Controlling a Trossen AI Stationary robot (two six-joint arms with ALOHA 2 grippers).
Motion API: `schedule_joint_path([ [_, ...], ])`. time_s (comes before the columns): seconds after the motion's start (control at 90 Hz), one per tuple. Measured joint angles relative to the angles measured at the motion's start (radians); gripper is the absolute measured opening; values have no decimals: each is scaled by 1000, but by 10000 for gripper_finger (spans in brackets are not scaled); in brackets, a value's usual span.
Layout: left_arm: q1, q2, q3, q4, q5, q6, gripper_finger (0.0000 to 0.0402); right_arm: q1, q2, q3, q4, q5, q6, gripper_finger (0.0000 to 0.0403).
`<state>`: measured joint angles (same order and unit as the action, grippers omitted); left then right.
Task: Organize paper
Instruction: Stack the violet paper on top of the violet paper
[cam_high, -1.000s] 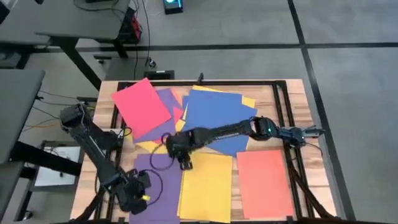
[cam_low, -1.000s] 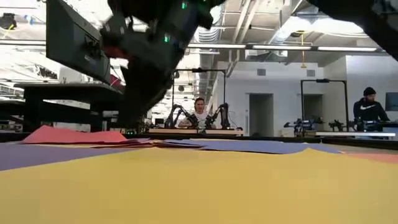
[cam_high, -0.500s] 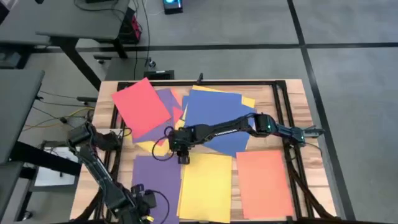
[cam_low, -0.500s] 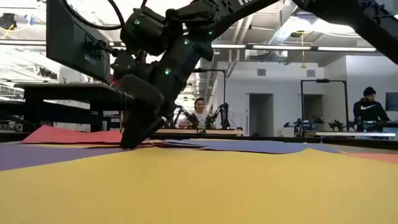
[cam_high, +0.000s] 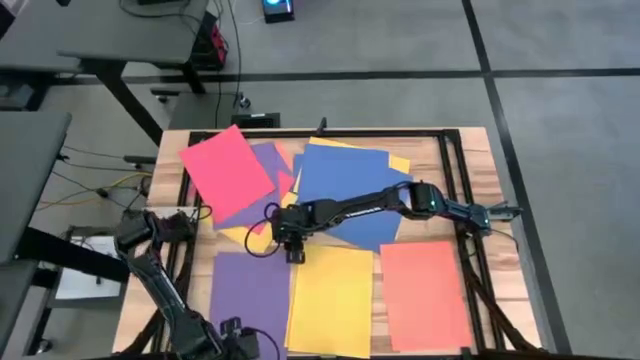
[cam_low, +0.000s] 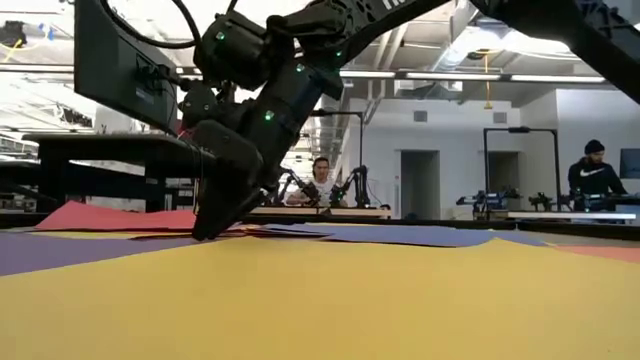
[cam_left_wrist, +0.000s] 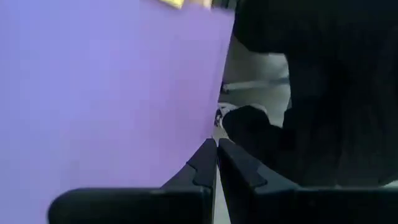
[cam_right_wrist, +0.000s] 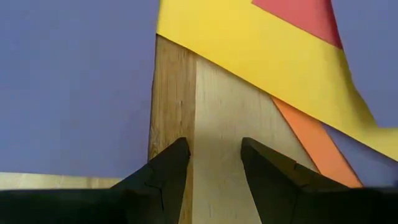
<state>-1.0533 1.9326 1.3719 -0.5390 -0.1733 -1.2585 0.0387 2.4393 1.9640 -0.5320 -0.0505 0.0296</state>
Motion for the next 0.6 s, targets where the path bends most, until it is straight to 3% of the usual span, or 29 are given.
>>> schedule_joint_path([
  [0.211,-17,102,22,126,40,-56,0,0,0,0,-2,3,-1,130],
  [0.5,-29,131,67,104,28,-71,0,-2,0,0,-10,8,-14,14],
  [0.6,-36,131,52,78,29,-74,0,-1,0,0,-10,8,-12,7],
])
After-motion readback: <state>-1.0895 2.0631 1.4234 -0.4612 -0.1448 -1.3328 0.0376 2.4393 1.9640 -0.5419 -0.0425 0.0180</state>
